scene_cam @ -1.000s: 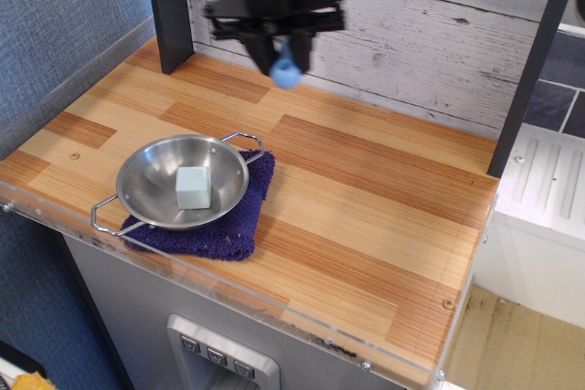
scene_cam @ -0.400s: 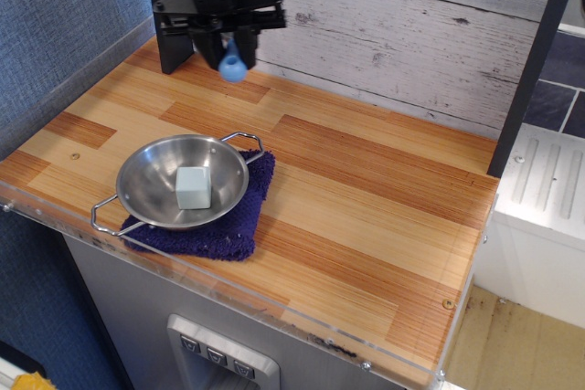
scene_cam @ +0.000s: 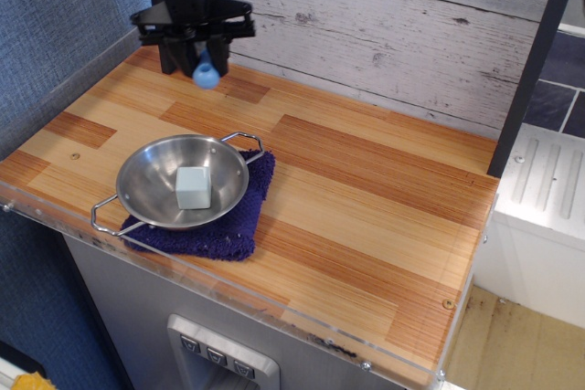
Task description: Move the spoon at the corner of the table.
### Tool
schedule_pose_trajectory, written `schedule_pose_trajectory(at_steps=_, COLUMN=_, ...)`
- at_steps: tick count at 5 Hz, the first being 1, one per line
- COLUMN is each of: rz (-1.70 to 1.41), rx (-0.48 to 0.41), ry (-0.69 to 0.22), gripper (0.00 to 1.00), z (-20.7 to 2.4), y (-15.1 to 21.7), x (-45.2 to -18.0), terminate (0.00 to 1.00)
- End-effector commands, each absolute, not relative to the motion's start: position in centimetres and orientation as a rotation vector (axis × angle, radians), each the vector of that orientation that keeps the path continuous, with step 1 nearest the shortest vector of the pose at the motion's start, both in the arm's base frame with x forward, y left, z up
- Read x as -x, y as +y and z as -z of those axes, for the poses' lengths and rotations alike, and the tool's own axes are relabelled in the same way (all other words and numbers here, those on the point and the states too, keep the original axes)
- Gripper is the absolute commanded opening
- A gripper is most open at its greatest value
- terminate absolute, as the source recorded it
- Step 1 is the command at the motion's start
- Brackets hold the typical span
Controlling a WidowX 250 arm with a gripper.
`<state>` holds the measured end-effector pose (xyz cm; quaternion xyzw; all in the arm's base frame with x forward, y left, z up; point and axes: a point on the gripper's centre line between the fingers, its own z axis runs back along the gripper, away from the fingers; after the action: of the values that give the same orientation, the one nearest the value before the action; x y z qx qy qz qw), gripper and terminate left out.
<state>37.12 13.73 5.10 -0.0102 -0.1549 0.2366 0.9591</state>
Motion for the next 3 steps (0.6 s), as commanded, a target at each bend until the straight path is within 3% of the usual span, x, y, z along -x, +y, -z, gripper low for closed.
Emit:
schedule_pose_trajectory(at_steps=1, rz=-0.532, rx=-0.008, ry=-0.328, gripper=0.0, z=-5.1, y=16.9, x=-37.6, terminate=0.0)
schedule_pose_trajectory(at_steps=2, rz=-0.544, rx=0.002, ry=-0.292, gripper=0.0, z=-3.8, y=17.7, x=-37.3, terminate=0.0)
schedule_pose_trajectory(at_steps=3, rz=-0.563, rx=0.004, ry=-0.286, gripper=1.0, z=-3.7, y=17.5, x=-37.2, terminate=0.0)
